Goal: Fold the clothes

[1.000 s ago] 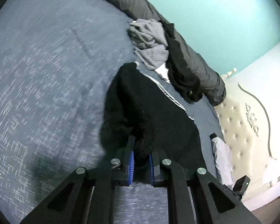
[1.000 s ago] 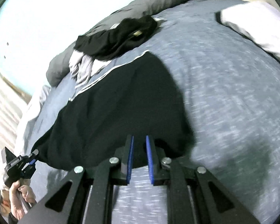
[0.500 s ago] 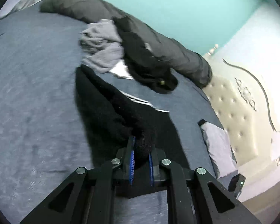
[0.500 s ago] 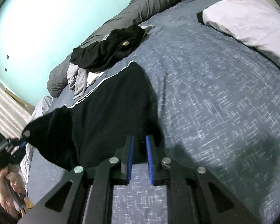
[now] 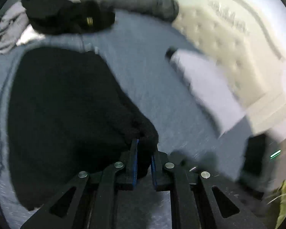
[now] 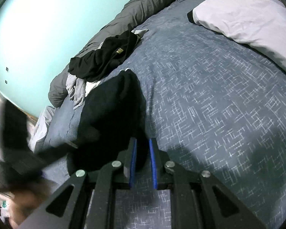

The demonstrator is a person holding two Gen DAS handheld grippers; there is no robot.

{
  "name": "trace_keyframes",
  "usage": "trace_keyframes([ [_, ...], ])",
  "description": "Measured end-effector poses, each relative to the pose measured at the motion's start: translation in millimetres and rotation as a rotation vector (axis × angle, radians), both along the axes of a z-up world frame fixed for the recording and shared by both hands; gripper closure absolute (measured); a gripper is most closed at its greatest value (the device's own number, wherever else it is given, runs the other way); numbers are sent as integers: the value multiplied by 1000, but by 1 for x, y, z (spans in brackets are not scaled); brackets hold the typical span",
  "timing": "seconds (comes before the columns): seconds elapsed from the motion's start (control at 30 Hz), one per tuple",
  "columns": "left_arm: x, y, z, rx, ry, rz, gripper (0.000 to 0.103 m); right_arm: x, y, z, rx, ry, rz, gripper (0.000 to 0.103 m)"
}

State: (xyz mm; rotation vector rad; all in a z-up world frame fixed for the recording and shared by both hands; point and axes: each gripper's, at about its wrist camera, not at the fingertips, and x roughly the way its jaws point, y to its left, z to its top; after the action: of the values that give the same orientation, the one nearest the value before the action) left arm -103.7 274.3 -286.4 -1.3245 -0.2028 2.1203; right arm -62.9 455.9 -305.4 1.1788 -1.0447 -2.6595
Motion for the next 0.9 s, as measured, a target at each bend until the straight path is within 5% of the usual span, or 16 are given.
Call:
trace_keyframes([
  [0.23,4,-22,11,35,-16,31,86,-6,-3,2,-35,20,23,90],
  [0.37,8,-57,36,64,33,71,59,-9,-6,5,-62,43,27,85],
  [0.47,8,-86,45,69,55,116,59,-10,-7,8,-72,58,16,71],
  [0.67,-3,-127,26,-26,34,210,58,-15,-12,7,-96,64,22,69],
  [0.9,1,-140,-2,-96,38,213,58,-21,-17,14,-93,93,35,65],
])
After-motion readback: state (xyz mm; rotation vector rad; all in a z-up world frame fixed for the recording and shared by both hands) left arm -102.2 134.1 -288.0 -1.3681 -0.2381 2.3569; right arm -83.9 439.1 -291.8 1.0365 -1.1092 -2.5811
